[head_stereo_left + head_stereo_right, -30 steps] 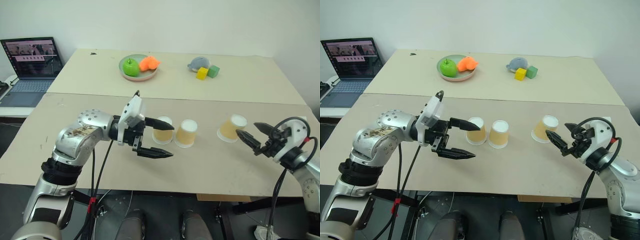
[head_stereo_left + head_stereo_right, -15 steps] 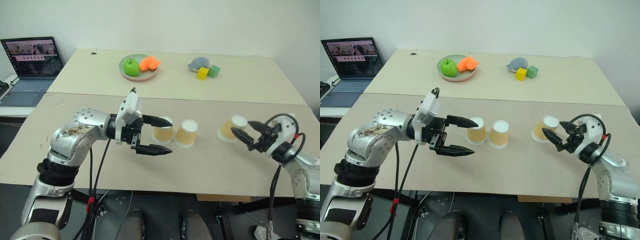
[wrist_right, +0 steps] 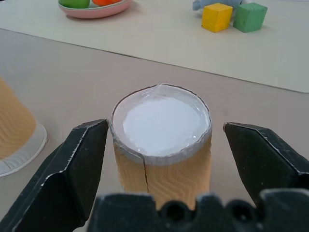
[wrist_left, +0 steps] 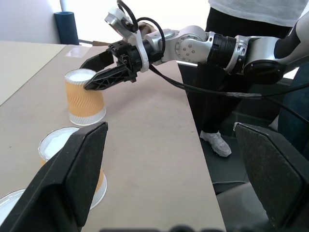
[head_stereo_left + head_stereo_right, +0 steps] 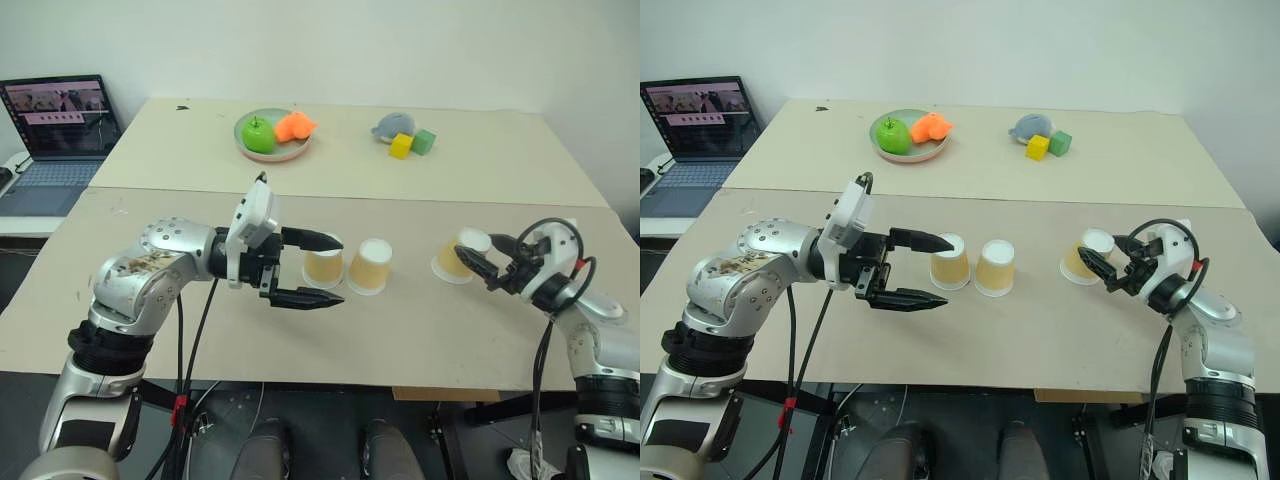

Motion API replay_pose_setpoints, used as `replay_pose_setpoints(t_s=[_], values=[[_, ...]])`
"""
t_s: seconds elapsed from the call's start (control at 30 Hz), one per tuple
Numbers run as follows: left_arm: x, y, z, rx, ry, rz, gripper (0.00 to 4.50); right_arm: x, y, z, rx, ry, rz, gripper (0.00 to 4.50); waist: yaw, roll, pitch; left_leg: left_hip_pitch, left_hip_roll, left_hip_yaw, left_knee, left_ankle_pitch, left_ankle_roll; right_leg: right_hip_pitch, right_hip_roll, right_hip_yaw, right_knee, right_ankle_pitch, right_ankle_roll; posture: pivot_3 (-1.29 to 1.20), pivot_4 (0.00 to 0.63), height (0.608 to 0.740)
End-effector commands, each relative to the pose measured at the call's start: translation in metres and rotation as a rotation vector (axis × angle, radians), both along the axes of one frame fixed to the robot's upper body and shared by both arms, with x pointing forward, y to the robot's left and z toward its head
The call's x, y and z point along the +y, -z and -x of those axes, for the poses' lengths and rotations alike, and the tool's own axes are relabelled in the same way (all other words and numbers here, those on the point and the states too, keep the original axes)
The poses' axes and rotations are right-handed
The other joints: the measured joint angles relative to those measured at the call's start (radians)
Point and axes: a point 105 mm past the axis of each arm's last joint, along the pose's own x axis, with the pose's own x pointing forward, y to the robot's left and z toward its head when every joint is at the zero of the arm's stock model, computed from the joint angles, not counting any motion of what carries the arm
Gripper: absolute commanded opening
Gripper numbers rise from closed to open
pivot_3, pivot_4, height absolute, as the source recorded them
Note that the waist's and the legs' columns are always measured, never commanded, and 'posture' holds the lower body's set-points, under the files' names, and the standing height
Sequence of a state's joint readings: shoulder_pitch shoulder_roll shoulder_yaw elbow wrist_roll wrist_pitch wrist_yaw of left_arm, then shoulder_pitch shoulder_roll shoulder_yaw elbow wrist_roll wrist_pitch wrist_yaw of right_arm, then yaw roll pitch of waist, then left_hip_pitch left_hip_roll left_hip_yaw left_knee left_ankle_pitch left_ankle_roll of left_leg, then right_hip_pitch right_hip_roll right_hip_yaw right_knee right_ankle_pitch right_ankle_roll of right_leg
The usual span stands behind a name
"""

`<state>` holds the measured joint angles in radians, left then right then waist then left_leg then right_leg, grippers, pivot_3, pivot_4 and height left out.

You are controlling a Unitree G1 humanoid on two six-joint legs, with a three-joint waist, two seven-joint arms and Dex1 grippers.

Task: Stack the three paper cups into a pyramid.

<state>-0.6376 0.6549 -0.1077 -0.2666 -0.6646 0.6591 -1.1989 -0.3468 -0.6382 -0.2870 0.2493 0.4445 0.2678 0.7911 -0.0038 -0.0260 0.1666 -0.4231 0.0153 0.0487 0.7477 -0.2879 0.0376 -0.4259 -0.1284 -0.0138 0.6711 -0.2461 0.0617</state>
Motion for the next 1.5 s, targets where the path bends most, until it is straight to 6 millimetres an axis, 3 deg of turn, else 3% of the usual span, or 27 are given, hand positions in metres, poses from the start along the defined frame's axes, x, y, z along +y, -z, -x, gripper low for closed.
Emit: replay_pose_setpoints(t_s=[0.03, 0.1, 0.17, 0.3, 0.4, 0.57, 0.8, 0.9, 0.97, 1.27, 1.5], values=[[0.01, -0.002, 0.003, -0.022, -0.025, -0.019, 4.5, 0.002, -0.016, -0.003, -0.063, -0.023, -0.008, 3.84, -0.002, 0.0, 0.0, 0.0, 0.0, 0.0, 0.0, 0.0, 0.0, 0.0, 0.0, 0.0, 0.0, 0.0, 0.0, 0.0, 0.15, 0.678], [0.015, 0.002, 0.002, -0.018, -0.045, -0.032, 4.5, 0.003, -0.017, -0.005, -0.07, -0.024, -0.01, 2.96, -0.004, 0.0, 0.0, 0.0, 0.0, 0.0, 0.0, 0.0, 0.0, 0.0, 0.0, 0.0, 0.0, 0.0, 0.0, 0.0, 0.15, 0.678], [0.022, 0.006, 0.0, -0.01, -0.073, -0.047, 4.5, 0.002, -0.019, -0.007, -0.072, -0.016, -0.006, 2.66, -0.004, 0.0, 0.0, 0.0, 0.0, 0.0, 0.0, 0.0, 0.0, 0.0, 0.0, 0.0, 0.0, 0.0, 0.0, 0.0, 0.15, 0.678], [0.038, 0.013, -0.008, 0.0, -0.164, -0.055, 4.5, 0.006, -0.031, -0.008, -0.099, -0.033, 0.003, 2.65, -0.008, 0.001, 0.001, 0.0, 0.0, 0.0, 0.0, 0.0, 0.0, 0.0, 0.0, 0.0, 0.0, 0.0, 0.0, 0.0, 0.15, 0.678], [0.046, 0.016, -0.011, 0.016, -0.211, -0.046, 4.5, 0.018, -0.057, -0.01, -0.167, -0.078, -0.016, 2.65, -0.008, 0.002, 0.001, 0.0, 0.0, 0.0, 0.0, 0.0, 0.0, -0.001, 0.0, 0.0, 0.0, 0.0, 0.0, 0.0, 0.15, 0.678], [0.05, 0.022, -0.01, 0.035, -0.255, -0.028, 4.5, 0.072, -0.131, 0.005, -0.308, -0.357, -0.077, 2.65, -0.014, 0.006, 0.004, 0.0, 0.0, 0.0, 0.0, 0.0, 0.0, -0.002, 0.0, 0.001, 0.002, 0.0, 0.0, 0.0, 0.15, 0.678], [0.05, 0.029, -0.01, 0.04, -0.288, -0.017, 4.5, 0.126, -0.166, 0.037, -0.295, -0.695, -0.099, 2.65, -0.001, 0.006, 0.004, -0.004, 0.001, 0.0, 0.0, 0.0, 0.0, -0.005, -0.001, -0.001, 0.002, 0.0, -0.001, 0.0, 0.15, 0.678], [0.051, 0.03, -0.011, 0.033, -0.308, -0.009, 4.5, 0.15, -0.164, 0.048, -0.244, -0.839, -0.08, 2.65, 0.001, 0.006, 0.004, -0.006, 0.0, 0.0, 0.001, 0.0, 0.0, -0.006, -0.002, -0.001, 0.002, 0.0, 0.0, 0.0, 0.15, 0.678], [0.05, 0.029, -0.012, 0.031, -0.317, 0.004, 4.5, 0.161, -0.151, 0.046, -0.203, -0.879, -0.034, 2.65, 0.0, 0.006, 0.004, -0.006, 0.0, 0.0, 0.0, 0.0, 0.0, -0.007, -0.002, -0.001, 0.002, 0.0, 0.0, 0.0, 0.15, 0.678], [0.046, 0.03, -0.011, 0.029, -0.321, 0.018, 4.5, 0.171, -0.125, 0.043, -0.142, -0.939, 0.008, 2.65, 0.0, 0.006, 0.004, -0.009, -0.001, 0.0, 0.0, 0.0, 0.0, -0.011, -0.002, 0.0, 0.003, 0.0, 0.0, 0.0, 0.15, 0.678], [0.043, 0.029, -0.012, 0.028, -0.314, 0.021, 4.5, 0.173, -0.125, 0.033, -0.156, -0.938, 0.035, 2.65, -0.003, 0.006, 0.004, -0.009, -0.001, 0.0, 0.0, 0.0, -0.001, -0.011, -0.002, 0.0, 0.004, 0.0, 0.0, 0.0, 0.15, 0.678]])
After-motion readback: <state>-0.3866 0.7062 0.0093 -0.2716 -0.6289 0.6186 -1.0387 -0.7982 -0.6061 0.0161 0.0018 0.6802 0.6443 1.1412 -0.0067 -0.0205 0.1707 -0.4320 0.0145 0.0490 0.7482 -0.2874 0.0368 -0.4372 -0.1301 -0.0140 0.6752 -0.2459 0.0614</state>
